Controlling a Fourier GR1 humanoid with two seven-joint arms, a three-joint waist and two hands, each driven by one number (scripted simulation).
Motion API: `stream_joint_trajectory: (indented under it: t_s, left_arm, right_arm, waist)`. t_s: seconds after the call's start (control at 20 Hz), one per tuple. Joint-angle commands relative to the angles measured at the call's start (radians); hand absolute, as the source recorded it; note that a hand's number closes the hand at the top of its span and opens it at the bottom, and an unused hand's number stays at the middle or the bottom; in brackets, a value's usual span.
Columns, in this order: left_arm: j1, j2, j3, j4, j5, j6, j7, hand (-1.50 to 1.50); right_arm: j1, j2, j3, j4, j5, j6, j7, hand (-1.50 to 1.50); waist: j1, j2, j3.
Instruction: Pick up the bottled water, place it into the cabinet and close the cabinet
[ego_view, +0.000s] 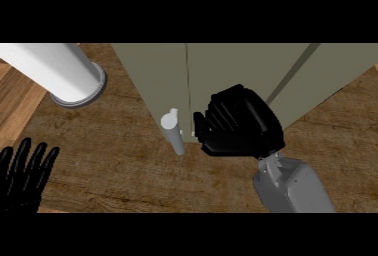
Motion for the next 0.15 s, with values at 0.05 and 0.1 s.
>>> stream_joint_trajectory:
  t_s: [0.05,0.1]
  left_arm:
    - [-0.007,-0.007,-0.010,-0.001,-0.002,-0.003,0.012,-1.50]
    - [-0.001,0.011,0.020,-0.009,0.028,-0.016,0.024,-1.50]
  right_arm:
    - [-0.302,0.006,-0.060,0.315,-0.060,-0.100,-0.051,1.50]
    - [-0.361,0.006,-0.072,0.360,-0.083,-0.108,-0.052,1.50]
  waist:
    - [-0.015,-0.006,0.002]
    - [-0.013,-0.008,0.002]
